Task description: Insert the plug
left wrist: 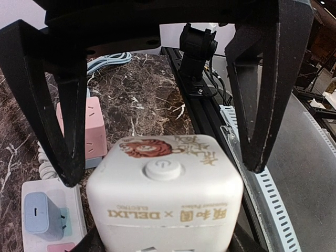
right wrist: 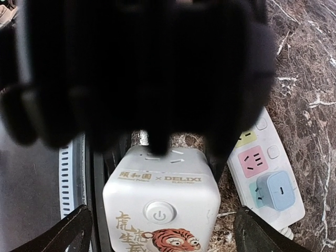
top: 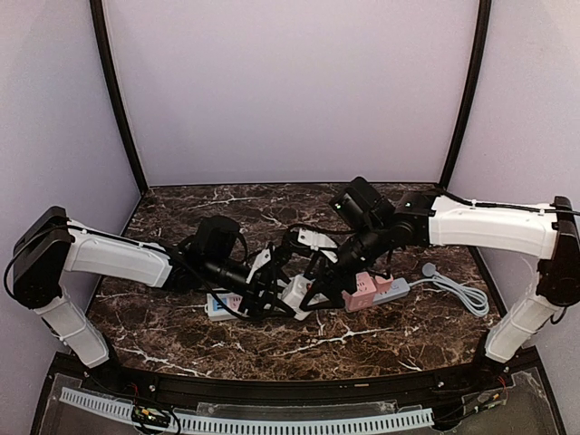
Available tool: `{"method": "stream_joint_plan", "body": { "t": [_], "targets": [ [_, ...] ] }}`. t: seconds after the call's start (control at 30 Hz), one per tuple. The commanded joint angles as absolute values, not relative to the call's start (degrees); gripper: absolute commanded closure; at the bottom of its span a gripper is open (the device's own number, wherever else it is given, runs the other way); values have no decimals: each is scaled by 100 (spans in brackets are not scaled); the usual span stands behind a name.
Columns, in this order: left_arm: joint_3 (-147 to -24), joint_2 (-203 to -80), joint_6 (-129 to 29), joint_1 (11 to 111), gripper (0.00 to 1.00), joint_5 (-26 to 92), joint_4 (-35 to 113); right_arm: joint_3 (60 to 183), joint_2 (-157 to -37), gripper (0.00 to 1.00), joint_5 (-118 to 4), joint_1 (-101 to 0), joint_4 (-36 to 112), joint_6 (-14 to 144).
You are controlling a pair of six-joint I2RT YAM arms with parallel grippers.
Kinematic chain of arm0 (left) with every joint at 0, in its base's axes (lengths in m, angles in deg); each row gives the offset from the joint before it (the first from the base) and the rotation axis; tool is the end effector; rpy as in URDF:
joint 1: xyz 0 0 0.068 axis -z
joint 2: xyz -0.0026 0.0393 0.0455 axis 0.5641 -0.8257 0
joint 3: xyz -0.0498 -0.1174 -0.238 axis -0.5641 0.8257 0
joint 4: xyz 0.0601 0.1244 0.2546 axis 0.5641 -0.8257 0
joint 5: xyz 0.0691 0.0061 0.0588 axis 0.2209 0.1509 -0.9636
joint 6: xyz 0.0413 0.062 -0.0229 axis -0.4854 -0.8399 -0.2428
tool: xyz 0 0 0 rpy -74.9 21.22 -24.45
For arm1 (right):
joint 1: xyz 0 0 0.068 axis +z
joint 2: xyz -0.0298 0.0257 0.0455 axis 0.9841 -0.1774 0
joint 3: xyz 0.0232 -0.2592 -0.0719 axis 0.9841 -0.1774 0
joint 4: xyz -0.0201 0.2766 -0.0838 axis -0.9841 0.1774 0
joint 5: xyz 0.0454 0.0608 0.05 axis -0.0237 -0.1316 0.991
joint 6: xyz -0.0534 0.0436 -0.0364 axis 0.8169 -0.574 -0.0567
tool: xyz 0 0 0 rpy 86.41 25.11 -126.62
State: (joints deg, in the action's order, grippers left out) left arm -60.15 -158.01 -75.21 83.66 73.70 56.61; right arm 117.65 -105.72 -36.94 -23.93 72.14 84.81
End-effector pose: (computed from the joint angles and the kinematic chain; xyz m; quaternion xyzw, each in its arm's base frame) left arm 0.2046 -0.3151 0.1697 0.5909 0.5419 -0.4815 0.3541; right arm 0.1873 0.3318 0.2427 -0.5835 0.7141 0.3270 0.2065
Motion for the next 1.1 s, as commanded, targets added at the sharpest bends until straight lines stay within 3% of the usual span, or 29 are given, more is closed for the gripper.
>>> {"method": "stream_joint_plan", "body": {
  "t": [0.0,0.63,0.8,1.07],
  "targets": [
    [-6184,-15664,-7622,8323,77,7530,5623,11928,-10671,10,-3556,-2321,7243,8487],
    [-6115,-15627,-7418,8296,76,7697,5979,11851,-10842,13,-3540,-2185,7164,8560],
    [-5876,-15534,-7030,8201,76,7769,6618,11852,-10859,19,-3697,-2152,7117,8542],
    [-5656,-15538,-6577,8128,76,7889,7379,11787,-10740,17,-3801,-2141,7038,8525]
  ]
}}
